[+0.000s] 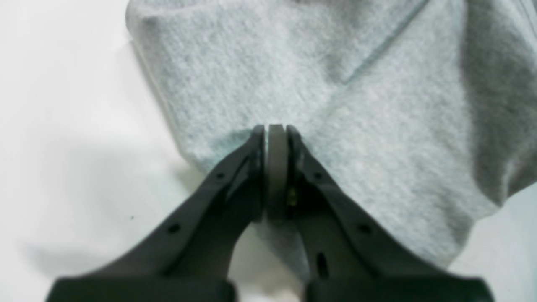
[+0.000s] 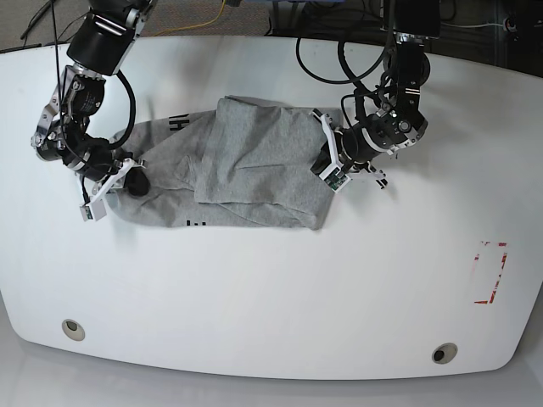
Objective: Layout the t-shirt on the table in an organized manner, then fold the t-shirt properly
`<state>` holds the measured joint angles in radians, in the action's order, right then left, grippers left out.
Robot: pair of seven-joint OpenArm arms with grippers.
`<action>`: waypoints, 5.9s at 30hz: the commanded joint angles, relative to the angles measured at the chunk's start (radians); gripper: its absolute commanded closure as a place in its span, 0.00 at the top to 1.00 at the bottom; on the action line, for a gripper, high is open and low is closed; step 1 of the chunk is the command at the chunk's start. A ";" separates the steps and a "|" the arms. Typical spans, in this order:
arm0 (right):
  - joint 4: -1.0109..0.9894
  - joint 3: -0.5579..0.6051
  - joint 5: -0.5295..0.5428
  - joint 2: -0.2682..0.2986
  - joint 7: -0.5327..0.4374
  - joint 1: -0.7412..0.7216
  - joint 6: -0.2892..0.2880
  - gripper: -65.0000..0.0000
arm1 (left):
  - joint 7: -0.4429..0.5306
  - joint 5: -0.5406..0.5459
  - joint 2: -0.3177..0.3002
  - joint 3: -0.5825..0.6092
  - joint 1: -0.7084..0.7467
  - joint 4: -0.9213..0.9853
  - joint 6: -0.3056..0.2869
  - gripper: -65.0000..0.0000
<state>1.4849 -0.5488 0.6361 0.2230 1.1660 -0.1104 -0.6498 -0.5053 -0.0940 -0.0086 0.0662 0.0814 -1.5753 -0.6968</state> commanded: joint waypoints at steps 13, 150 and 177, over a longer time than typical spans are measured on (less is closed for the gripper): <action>0.305 0.006 0.026 -0.190 0.142 -0.027 0.052 0.00 | 0.024 0.015 0.006 0.002 -0.016 -0.017 -0.001 0.00; 0.319 0.815 -0.091 -0.343 0.114 -0.085 0.114 0.97 | 0.064 -0.029 -0.027 -0.108 0.022 0.074 -0.001 0.00; 0.317 0.780 -0.183 -0.188 0.055 -0.271 0.104 0.96 | 0.063 -0.031 -0.147 -0.265 -0.019 -0.164 -0.001 0.00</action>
<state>1.7859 0.2348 0.4595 0.0238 1.2728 -0.3492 -0.5426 -0.4652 -0.1379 -0.1429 -0.1905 0.0883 -1.7142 -0.7002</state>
